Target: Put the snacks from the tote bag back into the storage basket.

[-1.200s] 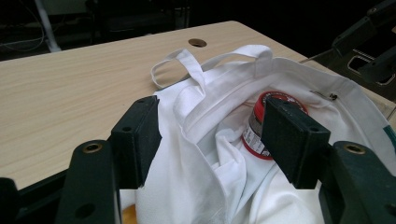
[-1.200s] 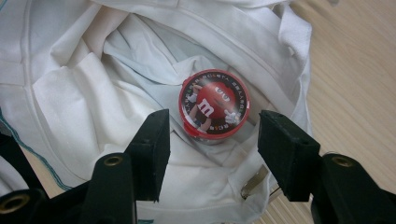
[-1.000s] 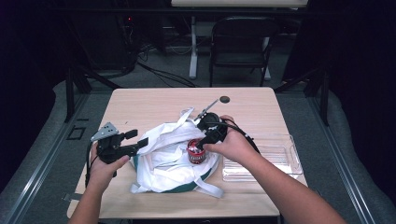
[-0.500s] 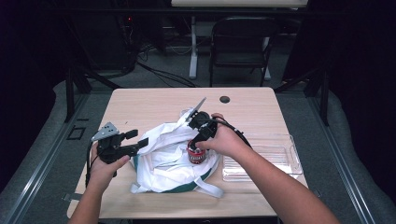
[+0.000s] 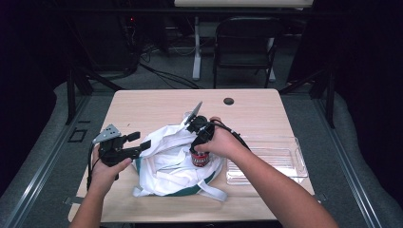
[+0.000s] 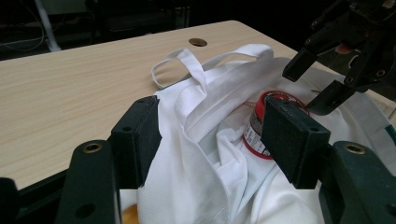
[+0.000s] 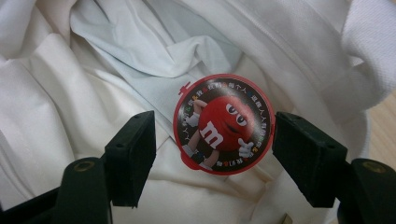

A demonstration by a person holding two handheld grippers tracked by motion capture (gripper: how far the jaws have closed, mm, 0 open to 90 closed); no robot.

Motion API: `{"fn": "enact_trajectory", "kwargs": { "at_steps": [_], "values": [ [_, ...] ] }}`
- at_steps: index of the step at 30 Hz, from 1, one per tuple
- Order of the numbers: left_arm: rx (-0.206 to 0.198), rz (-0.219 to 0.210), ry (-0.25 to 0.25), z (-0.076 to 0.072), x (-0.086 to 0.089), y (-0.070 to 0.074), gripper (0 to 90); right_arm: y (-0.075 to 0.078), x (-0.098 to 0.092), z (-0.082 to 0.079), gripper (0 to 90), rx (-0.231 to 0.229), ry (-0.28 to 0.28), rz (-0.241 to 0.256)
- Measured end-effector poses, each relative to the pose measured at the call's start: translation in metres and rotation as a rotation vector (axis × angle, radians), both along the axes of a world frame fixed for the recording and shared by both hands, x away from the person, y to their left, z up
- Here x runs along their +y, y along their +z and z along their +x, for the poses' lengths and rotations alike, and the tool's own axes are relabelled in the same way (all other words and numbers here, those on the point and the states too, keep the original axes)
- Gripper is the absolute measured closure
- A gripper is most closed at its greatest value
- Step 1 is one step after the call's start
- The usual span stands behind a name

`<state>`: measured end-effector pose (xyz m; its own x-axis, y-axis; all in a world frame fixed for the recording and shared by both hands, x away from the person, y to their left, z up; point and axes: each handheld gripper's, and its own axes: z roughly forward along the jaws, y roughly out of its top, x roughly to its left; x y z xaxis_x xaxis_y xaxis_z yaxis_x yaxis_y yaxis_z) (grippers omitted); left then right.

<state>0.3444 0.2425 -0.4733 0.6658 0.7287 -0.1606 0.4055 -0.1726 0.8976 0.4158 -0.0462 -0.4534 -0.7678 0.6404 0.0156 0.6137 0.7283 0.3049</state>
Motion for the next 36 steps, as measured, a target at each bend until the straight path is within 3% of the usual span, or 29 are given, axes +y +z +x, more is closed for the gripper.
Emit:
{"fn": "enact_trajectory", "kwargs": {
  "at_steps": [15,29,36],
  "values": [
    [0.004,-0.002,-0.002,0.0,0.0,0.0,37.4,-0.017,0.002,0.008,30.2,0.043,-0.013,-0.03],
    [0.006,-0.003,0.002,0.001,0.001,0.0,37.4,-0.021,0.003,0.013,27.6,0.031,-0.034,-0.015],
    [0.008,0.001,0.002,0.001,0.001,0.0,37.4,-0.026,0.006,0.013,25.2,0.038,-0.035,-0.041]
  ]
}}
